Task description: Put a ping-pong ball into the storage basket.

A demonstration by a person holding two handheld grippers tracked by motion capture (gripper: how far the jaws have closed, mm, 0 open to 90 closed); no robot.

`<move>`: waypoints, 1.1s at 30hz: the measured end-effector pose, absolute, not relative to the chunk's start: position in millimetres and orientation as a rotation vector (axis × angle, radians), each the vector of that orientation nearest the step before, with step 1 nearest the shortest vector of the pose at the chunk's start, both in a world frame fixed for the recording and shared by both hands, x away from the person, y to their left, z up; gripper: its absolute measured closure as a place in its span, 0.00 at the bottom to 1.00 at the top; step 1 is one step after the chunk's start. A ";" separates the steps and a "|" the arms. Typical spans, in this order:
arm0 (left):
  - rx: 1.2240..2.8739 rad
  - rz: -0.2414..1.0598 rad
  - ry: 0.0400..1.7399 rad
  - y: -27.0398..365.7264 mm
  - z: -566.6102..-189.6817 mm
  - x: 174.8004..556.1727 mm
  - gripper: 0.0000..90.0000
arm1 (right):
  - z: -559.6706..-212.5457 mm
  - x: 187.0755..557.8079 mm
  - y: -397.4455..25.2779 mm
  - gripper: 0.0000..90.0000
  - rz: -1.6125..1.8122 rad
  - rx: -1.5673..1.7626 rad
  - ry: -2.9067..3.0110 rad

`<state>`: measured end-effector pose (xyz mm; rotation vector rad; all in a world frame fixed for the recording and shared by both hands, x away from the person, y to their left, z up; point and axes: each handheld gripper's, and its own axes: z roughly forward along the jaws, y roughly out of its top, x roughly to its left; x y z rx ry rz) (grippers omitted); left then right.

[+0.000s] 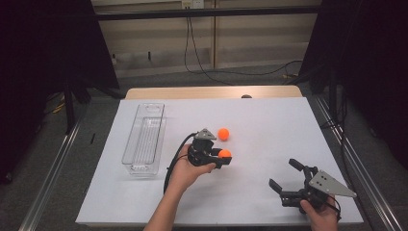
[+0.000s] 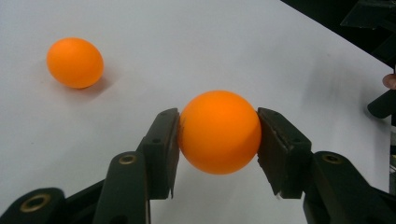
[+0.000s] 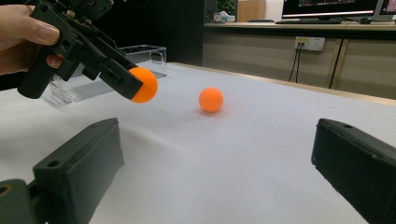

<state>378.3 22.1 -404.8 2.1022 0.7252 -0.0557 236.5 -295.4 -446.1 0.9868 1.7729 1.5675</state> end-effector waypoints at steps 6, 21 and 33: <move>2.098 -0.042 0.735 25.1 -403.1 379.1 0.57 | -446.0 236.5 -295.1 0.02 1.569 0.988 1.772; 2.074 -0.022 0.764 35.5 -397.2 381.8 0.57 | -445.8 236.4 -295.6 0.02 1.570 0.984 1.771; 2.068 -0.008 0.784 43.1 -395.0 384.5 0.57 | -445.7 236.3 -295.5 0.02 1.573 0.985 1.770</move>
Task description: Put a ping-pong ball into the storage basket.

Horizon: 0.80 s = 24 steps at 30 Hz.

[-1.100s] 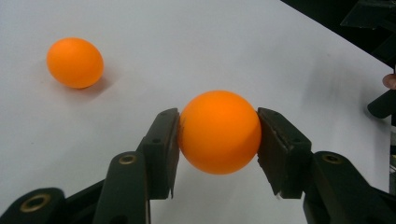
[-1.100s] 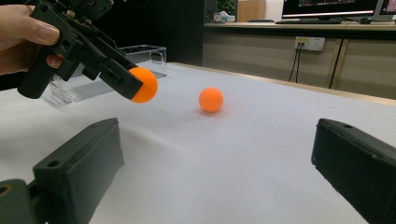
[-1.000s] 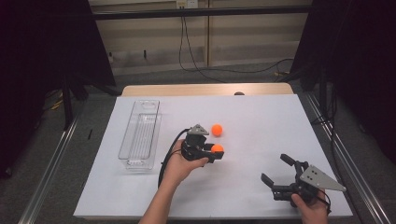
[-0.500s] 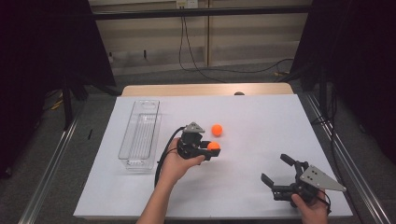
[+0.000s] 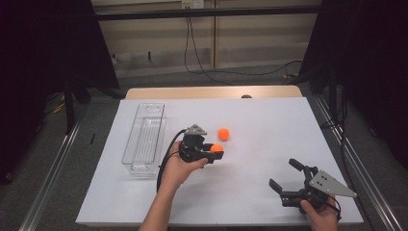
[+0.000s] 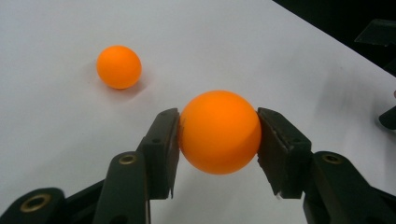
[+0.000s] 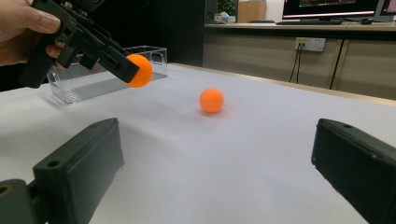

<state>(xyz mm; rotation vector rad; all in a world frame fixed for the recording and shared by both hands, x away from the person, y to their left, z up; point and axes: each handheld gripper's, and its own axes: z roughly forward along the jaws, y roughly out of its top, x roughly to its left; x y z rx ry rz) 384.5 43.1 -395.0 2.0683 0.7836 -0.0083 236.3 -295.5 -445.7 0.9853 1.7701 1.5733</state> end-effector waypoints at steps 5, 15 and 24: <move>2.064 -0.007 0.789 45.1 -394.4 385.2 0.57 | -445.7 236.3 -295.6 0.02 1.575 0.986 1.769; 2.056 0.003 0.802 51.0 -391.7 386.5 0.57 | -445.6 236.3 -295.8 0.02 1.575 0.985 1.769; 2.049 0.010 0.812 55.3 -390.6 387.7 0.57 | -445.5 236.3 -295.8 0.02 1.575 0.984 1.770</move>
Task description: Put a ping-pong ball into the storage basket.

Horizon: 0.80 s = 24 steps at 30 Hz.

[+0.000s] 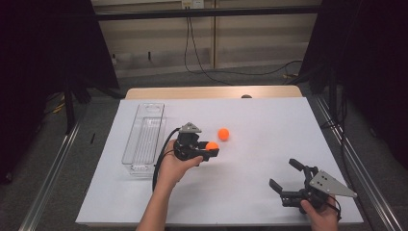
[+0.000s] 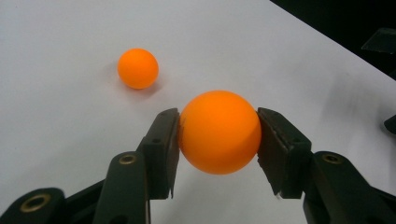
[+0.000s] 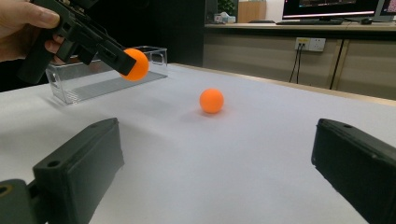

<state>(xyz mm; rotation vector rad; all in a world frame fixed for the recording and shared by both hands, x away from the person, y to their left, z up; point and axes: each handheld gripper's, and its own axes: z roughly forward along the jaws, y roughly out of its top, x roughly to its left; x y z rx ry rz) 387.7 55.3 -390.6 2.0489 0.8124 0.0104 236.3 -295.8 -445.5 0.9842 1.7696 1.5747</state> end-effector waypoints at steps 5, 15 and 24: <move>2.049 0.011 0.818 56.7 -390.3 388.1 0.57 | -445.5 236.3 -295.8 0.02 1.575 0.985 1.770; 2.042 0.025 0.831 62.8 -388.0 389.2 0.57 | -445.5 236.3 -295.9 0.02 1.575 0.982 1.769; 2.041 0.029 0.841 67.0 -387.1 390.3 0.57 | -445.4 236.3 -296.3 0.02 1.575 0.981 1.769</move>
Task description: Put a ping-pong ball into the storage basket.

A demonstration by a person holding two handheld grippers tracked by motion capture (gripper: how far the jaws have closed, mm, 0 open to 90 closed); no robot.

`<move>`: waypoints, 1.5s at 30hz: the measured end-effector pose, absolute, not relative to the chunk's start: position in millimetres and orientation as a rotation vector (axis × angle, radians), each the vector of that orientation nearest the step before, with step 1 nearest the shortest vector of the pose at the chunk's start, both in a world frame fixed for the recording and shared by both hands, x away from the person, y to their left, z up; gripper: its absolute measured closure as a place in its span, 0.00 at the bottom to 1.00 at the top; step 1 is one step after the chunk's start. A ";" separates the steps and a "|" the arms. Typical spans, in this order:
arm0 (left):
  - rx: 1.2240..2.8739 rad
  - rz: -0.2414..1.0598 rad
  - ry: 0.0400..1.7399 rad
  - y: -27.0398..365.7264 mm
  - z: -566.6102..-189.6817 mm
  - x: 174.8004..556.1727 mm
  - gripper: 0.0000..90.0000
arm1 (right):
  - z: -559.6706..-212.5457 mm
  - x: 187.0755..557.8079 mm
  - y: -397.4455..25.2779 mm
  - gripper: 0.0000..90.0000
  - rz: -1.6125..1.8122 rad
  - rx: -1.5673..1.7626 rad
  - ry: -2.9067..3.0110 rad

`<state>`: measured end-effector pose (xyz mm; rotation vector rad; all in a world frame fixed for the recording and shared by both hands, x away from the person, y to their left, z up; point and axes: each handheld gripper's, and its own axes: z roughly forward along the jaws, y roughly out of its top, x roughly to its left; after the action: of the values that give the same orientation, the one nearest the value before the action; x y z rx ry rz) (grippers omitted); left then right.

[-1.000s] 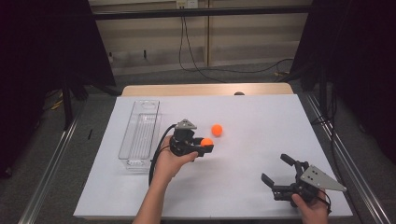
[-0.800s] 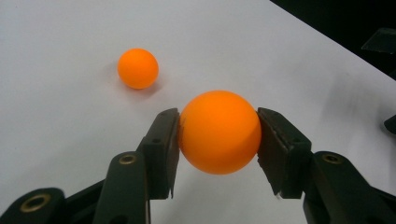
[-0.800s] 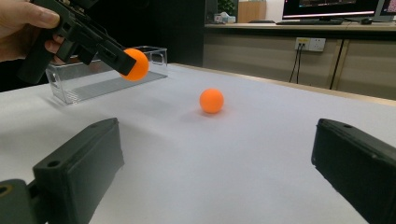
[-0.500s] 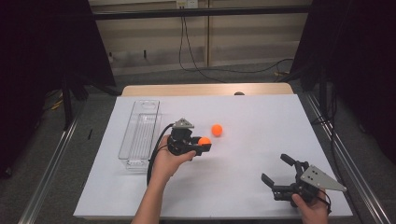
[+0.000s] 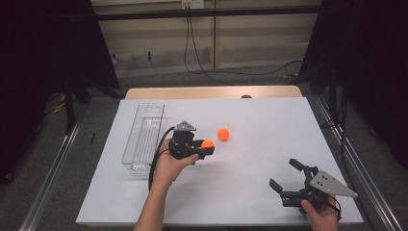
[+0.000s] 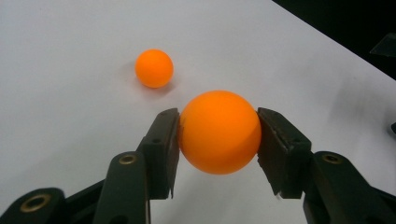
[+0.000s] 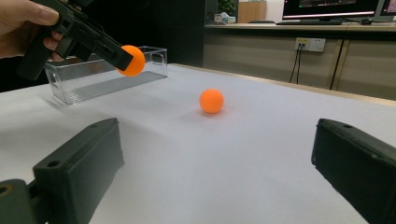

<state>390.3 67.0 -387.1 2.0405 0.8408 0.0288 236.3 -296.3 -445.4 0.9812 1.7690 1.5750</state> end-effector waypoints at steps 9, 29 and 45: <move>2.031 0.039 0.857 72.7 -384.7 391.1 0.57 | -445.3 236.3 -296.4 0.02 1.575 0.979 1.770; 2.015 0.071 0.896 86.1 -380.9 393.5 0.57 | -445.3 236.3 -296.3 0.02 1.576 0.980 1.770; 2.003 0.098 0.924 96.6 -377.8 395.1 0.57 | -445.3 236.3 -296.2 0.02 1.576 0.979 1.771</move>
<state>395.1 96.6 -377.8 2.0034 0.9240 0.0977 236.3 -296.2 -445.3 0.9794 1.7711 1.5763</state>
